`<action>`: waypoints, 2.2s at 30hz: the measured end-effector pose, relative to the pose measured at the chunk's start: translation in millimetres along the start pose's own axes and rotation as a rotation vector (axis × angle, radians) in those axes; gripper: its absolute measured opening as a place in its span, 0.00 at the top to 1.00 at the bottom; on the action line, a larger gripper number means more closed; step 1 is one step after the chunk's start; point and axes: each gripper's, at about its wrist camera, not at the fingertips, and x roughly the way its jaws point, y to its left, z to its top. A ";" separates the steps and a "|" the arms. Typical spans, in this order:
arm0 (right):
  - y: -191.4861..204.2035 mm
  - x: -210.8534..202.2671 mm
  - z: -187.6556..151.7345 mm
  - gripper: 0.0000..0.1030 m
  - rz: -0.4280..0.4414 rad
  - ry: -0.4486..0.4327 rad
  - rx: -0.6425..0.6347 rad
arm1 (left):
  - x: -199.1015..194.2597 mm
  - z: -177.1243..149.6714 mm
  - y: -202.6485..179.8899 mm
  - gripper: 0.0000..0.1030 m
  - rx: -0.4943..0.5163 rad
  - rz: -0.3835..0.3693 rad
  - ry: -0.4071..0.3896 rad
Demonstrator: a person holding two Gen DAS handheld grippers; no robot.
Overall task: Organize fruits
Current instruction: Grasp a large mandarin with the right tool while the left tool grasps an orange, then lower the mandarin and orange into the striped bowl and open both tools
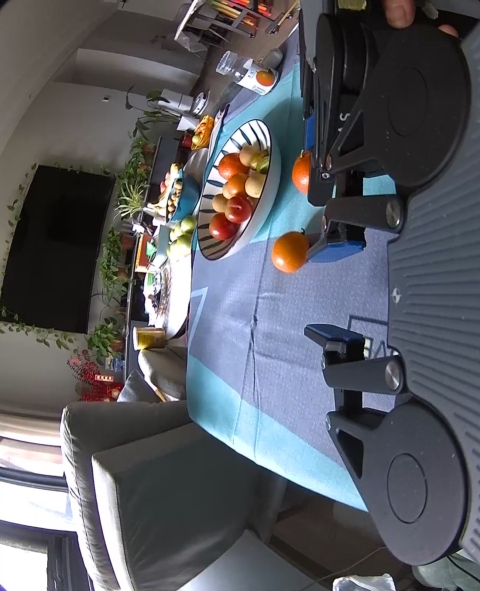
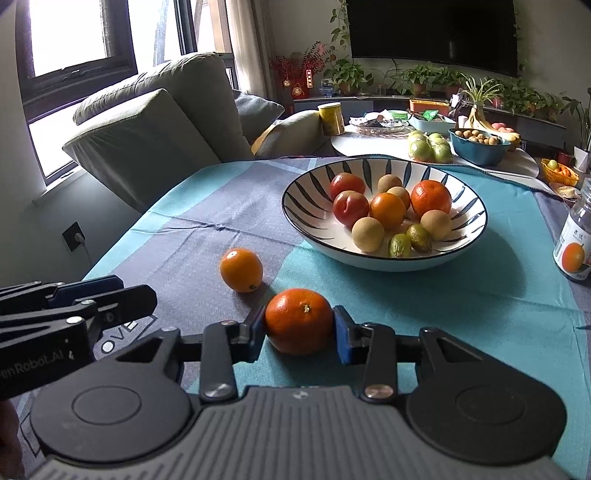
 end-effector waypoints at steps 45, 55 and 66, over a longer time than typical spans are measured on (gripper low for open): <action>-43.3 -31.9 -1.1 0.24 0.009 -0.092 0.122 | 40.3 19.8 -41.9 0.72 0.053 0.001 0.039; -47.5 -39.2 -3.7 0.24 0.010 -0.104 0.134 | 47.7 15.5 -44.9 0.65 0.055 0.036 0.068; -54.4 -32.0 -7.4 0.24 0.011 -0.081 0.157 | 74.4 20.7 -49.0 0.63 0.067 0.051 0.097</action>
